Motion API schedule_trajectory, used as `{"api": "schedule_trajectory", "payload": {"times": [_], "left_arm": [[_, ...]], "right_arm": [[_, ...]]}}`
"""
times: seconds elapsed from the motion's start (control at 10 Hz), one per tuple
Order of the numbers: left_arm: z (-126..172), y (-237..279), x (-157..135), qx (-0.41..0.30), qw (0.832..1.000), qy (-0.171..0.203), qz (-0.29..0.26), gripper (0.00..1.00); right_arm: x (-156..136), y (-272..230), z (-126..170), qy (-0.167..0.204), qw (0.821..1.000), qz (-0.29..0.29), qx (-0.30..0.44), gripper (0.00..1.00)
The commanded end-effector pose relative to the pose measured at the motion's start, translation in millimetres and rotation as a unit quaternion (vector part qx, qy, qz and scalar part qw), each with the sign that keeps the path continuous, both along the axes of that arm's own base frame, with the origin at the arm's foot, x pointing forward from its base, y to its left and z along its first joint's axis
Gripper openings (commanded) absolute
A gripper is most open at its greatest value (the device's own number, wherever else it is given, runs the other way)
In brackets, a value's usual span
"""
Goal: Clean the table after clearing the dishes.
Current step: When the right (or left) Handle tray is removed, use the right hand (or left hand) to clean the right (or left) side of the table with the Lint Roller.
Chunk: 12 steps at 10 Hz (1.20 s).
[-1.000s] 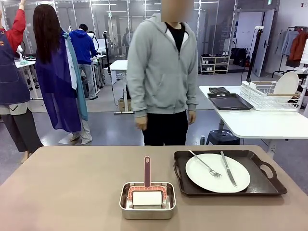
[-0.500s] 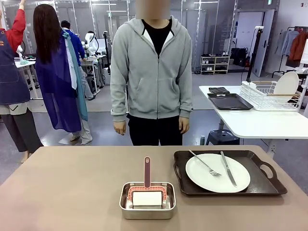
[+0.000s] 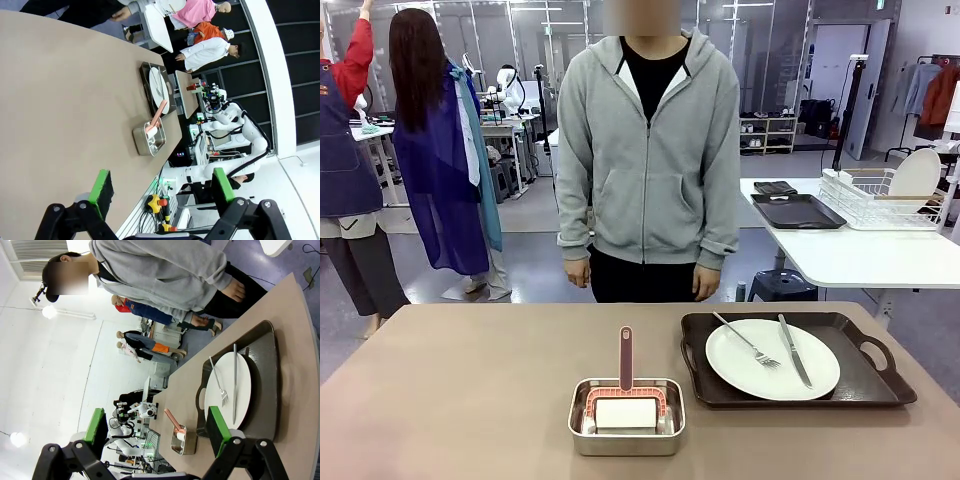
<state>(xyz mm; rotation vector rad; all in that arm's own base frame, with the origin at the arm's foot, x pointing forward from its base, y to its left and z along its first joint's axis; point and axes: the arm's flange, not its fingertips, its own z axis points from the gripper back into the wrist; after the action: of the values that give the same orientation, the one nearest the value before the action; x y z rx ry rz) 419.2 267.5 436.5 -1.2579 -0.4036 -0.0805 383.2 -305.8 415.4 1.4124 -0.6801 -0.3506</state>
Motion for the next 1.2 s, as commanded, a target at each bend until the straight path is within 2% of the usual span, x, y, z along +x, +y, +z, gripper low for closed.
{"api": "schedule_trajectory", "payload": {"times": [0.0,1.1], "left_arm": [[5.2,-2.8,-2.9,0.005,1.0,0.006,0.01,1.0],[5.2,-2.8,-2.9,0.005,1.0,0.006,0.01,1.0]], "right_arm": [[-4.5,3.4,2.1,0.0,1.0,0.004,-0.002,1.0],[-4.5,3.4,2.1,0.0,1.0,0.004,-0.002,1.0]]}}
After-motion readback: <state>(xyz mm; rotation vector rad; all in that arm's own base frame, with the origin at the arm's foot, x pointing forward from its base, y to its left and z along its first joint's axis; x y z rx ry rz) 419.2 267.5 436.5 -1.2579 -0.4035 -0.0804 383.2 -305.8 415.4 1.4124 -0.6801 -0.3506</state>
